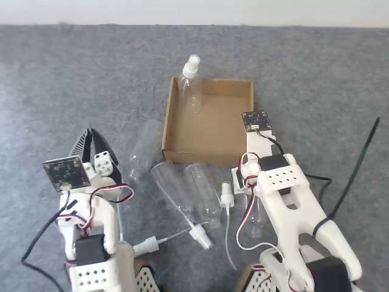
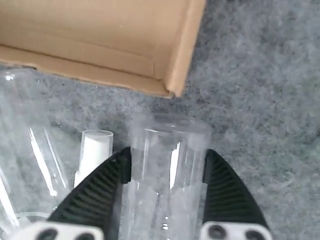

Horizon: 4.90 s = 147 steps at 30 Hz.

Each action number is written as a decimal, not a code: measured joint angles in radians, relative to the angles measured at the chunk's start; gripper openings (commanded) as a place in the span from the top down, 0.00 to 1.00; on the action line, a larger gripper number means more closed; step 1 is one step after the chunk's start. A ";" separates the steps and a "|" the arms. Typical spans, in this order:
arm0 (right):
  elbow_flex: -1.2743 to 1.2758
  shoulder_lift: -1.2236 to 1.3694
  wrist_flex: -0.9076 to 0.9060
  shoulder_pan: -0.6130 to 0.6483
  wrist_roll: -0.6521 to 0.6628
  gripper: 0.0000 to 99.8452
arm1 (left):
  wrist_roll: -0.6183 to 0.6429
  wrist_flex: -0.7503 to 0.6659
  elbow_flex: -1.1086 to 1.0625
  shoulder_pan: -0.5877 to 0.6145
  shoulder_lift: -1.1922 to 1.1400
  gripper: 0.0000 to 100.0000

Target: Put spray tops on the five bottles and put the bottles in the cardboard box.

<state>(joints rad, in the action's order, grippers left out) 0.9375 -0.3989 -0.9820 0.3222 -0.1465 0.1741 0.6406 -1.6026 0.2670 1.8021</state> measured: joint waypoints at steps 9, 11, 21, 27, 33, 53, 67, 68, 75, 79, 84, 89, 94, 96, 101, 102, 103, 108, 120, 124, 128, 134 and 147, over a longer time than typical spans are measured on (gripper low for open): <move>-0.020 0.000 -0.060 0.002 0.000 0.92 | 0.000 0.000 0.000 0.000 0.000 0.98; -0.026 -0.011 -0.103 0.002 0.000 0.92 | 0.000 0.000 0.000 0.000 0.000 0.98; -0.026 -0.207 -0.209 -0.049 0.002 0.91 | 0.000 0.000 0.000 0.000 0.000 0.98; -0.026 -0.287 -0.216 -0.157 -0.140 0.91 | 0.000 0.000 0.000 0.000 0.000 0.98; -0.026 -0.288 -0.181 -0.229 -0.339 0.91 | 0.000 0.000 0.000 0.000 0.000 0.98; -0.026 -0.288 -0.107 -0.494 -0.790 0.84 | -0.048 0.000 0.000 0.000 0.000 0.98; 0.068 -0.288 0.011 -0.493 -0.796 0.72 | -0.048 0.000 0.000 0.000 0.000 0.98; 0.068 -0.288 0.011 -0.493 -0.796 0.72 | -0.048 0.000 0.000 0.000 0.000 0.98; 0.068 -0.288 0.011 -0.493 -0.796 0.72 | -0.049 0.000 0.000 0.000 0.000 0.98; 0.068 -0.288 -0.002 -0.493 -0.740 0.72 | -0.049 0.000 0.000 0.000 0.000 0.98; 0.032 -0.302 -0.074 -0.493 -0.637 0.72 | -0.049 0.000 0.000 0.000 0.000 0.98; -0.034 -0.304 -0.157 -0.489 -0.548 0.72 | -0.049 0.000 0.000 0.000 0.000 0.98; -0.075 -0.304 -0.226 -0.434 -0.519 0.72 | -0.049 0.000 0.000 0.000 0.000 0.98; -0.084 -0.304 -0.244 -0.407 -0.509 0.72 | -0.049 0.000 0.000 0.000 0.000 0.98; -0.103 -0.305 -0.305 -0.367 -0.408 0.72 | -0.049 0.000 0.000 0.000 0.000 0.98; -0.115 -0.305 -0.328 -0.356 -0.377 0.72 | -0.049 0.000 0.000 0.000 0.000 0.98; -0.133 -0.305 -0.358 -0.351 -0.341 0.72 | -0.049 0.000 0.000 0.000 0.000 0.98; -0.247 -0.305 -0.520 -0.353 -0.063 0.72 | -0.049 0.000 0.000 0.000 0.000 0.98; -0.276 -0.305 -0.569 -0.351 0.341 0.72 | -0.049 0.000 0.000 0.000 0.000 0.98; -0.276 -0.305 -0.569 -0.351 0.505 0.72 | -0.049 0.000 0.000 0.000 0.000 0.98; -0.276 -0.305 -0.569 -0.334 0.661 0.72 | -0.049 0.000 0.000 0.000 0.000 0.98; -0.276 -0.305 -0.569 -0.265 0.838 0.72 | -0.049 0.000 0.000 0.000 0.000 0.98; -0.146 -0.305 -0.569 -0.189 1.255 0.72 | -0.049 0.000 0.000 0.000 0.000 0.98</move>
<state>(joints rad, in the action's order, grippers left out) 0.7917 -0.7043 -1.5512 0.1335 1.1086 0.1250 0.6406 -1.6026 0.2670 1.8021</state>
